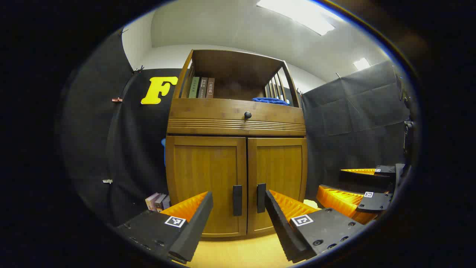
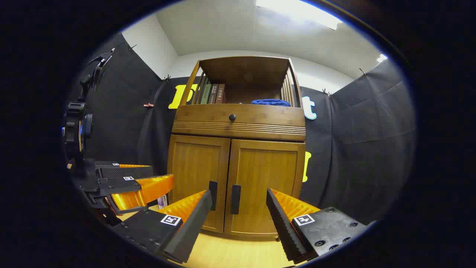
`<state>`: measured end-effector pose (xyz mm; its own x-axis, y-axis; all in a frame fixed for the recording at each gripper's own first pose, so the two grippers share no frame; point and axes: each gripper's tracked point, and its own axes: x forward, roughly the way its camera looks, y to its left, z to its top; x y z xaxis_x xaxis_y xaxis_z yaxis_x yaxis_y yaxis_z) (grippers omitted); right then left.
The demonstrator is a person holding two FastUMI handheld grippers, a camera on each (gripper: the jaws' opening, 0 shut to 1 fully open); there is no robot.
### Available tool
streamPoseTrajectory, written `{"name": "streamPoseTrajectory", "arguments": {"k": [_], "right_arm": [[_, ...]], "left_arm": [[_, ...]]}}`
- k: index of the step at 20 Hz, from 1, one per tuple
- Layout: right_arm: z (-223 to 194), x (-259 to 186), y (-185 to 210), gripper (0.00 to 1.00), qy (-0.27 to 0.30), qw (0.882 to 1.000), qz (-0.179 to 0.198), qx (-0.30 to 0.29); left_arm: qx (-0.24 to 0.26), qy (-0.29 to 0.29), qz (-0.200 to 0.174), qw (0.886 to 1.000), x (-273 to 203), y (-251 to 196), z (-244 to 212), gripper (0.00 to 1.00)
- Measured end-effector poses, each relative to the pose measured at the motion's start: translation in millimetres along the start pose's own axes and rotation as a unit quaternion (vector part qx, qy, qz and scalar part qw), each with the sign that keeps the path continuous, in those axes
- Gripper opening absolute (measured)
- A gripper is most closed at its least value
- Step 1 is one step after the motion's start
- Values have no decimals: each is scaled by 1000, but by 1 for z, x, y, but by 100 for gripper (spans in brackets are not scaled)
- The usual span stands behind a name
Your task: Open the right door of the double-door shoe cabinet with the right hand, and open the left door with the left hand.
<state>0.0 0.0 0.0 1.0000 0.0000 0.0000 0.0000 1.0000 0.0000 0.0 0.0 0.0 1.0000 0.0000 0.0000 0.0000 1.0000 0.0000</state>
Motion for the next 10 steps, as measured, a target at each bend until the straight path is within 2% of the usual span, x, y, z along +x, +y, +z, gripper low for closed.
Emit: {"name": "streamPoseTrajectory", "arguments": {"k": [5,8,10], "right_arm": [[-1,0,0,94,0,1000,-6,1],[-3,2,6,95,3,1000,2,6],[-4,2,9,94,4,1000,5,5]], "left_arm": [[-12,-8,3,1000,-7,4,0,87],[4,-22,23,999,-13,13,8,88],[4,-23,19,1000,-14,8,9,88]]}}
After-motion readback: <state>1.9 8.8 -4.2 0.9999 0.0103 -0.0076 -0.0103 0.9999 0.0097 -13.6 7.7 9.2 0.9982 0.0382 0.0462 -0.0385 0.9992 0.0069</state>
